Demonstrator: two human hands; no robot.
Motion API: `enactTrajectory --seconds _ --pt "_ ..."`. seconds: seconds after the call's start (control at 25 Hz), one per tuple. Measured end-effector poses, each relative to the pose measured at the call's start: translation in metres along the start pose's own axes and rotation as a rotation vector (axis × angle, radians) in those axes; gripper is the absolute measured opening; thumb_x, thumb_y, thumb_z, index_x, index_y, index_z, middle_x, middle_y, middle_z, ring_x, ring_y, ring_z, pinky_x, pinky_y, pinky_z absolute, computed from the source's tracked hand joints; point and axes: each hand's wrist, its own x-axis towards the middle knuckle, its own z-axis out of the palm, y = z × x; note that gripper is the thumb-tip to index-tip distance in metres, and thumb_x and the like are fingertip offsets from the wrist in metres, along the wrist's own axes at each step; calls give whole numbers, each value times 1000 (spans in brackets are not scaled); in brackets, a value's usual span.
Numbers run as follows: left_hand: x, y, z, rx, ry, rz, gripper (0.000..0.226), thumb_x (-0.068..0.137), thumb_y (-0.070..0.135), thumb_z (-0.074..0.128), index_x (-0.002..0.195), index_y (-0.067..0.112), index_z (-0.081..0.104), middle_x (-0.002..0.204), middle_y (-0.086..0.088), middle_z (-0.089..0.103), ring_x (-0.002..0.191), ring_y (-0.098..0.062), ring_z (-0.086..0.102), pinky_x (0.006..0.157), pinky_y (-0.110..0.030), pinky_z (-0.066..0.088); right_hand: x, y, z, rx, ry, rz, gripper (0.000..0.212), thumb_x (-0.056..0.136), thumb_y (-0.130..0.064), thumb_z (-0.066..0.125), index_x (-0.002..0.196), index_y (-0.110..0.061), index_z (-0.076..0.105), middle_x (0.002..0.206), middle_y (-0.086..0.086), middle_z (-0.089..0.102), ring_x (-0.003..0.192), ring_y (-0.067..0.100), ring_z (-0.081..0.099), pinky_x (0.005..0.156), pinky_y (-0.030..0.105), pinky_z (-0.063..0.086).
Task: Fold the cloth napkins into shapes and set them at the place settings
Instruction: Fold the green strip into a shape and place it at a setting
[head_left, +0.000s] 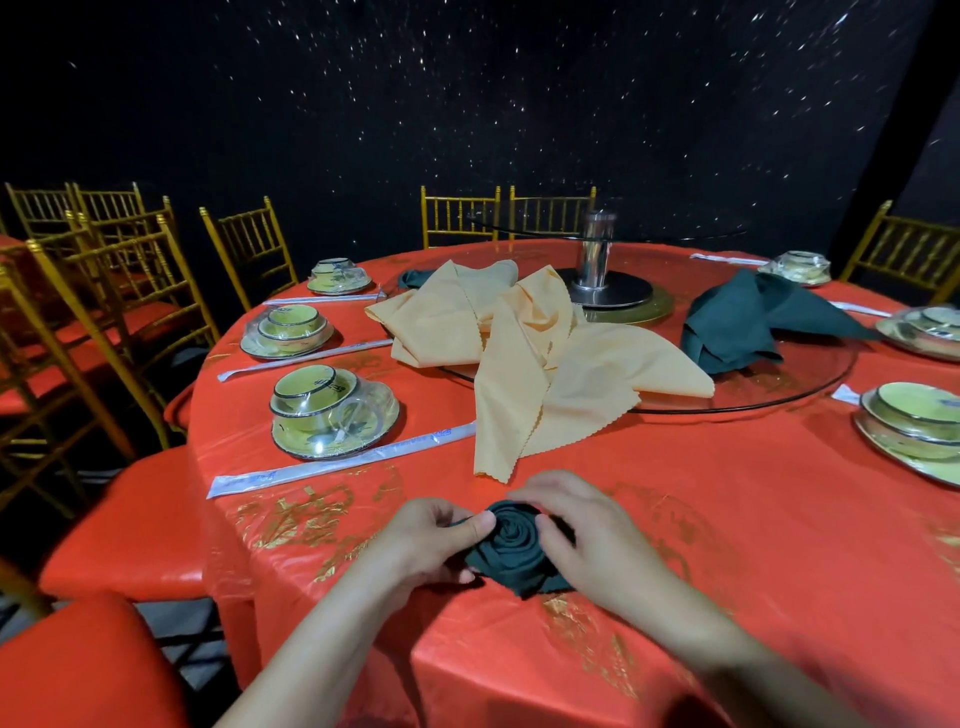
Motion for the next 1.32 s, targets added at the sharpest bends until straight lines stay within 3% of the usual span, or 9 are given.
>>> enactTrajectory --seconds 0.16,0.28,0.4,0.52,0.8,0.88,1.0,1.2,1.32 --pt "-3 -1 -6 -84 32 -37 13 88 10 62 77 2 60 61 -8 64 47 -13 60 43 -19 48 -6 -15 12 -195 -157 38 57 81 -63 46 127 -28 46 148 -19 27 131 5 35 104 25 34" --pt "3 -6 -9 -26 104 26 4 89 5 60 86 6 60 64 -6 60 44 -9 56 39 -19 42 -2 -21 17 -201 -113 -17 54 84 -52 55 130 -29 39 142 -14 34 130 10 36 100 24 34" --pt "10 -14 -15 317 235 137 9 90 8 61 94 15 60 64 0 55 43 -8 48 45 -23 40 -2 -18 24 -230 -139 -67 56 86 -47 37 141 -44 27 136 -12 34 124 10 35 99 26 38" --pt "11 -20 -18 721 351 292 13 88 16 64 97 24 60 67 10 58 59 -9 50 58 -24 35 -6 -12 30 -233 -128 -54 55 80 -50 25 133 -45 37 132 -14 34 119 11 38 97 28 39" --pt "2 -33 -18 1019 525 449 17 89 30 59 106 27 63 102 7 57 104 -19 53 81 -27 38 -8 -3 36 -183 -165 -6 54 80 -51 28 133 -48 33 135 -21 30 122 6 36 102 27 33" --pt "-4 -36 -18 893 493 710 19 89 32 56 105 28 63 105 11 56 103 -13 53 84 -26 40 -9 -3 34 -191 -192 -8 59 80 -53 26 139 -50 25 137 -22 27 126 3 31 106 25 27" --pt "-16 -43 -3 907 226 1024 22 93 30 49 113 27 60 116 12 57 110 -7 52 92 -25 41 -8 -3 31 -188 -223 9 75 77 -55 24 144 -44 -8 142 -22 24 132 -3 22 108 16 14" --pt "-13 -50 2 925 180 1024 30 91 23 49 119 27 59 126 12 54 115 -8 51 92 -31 45 -16 -1 20 -299 -280 -69 75 83 -53 22 141 -34 -23 153 -20 -16 136 -11 -18 116 20 -5" --pt "-8 -52 3 880 125 1038 38 88 14 48 123 25 57 133 10 52 122 -9 47 102 -28 39 -21 5 20 -342 -281 -81 71 87 -54 19 144 -33 -17 154 -19 -14 136 -11 -18 116 22 -7"
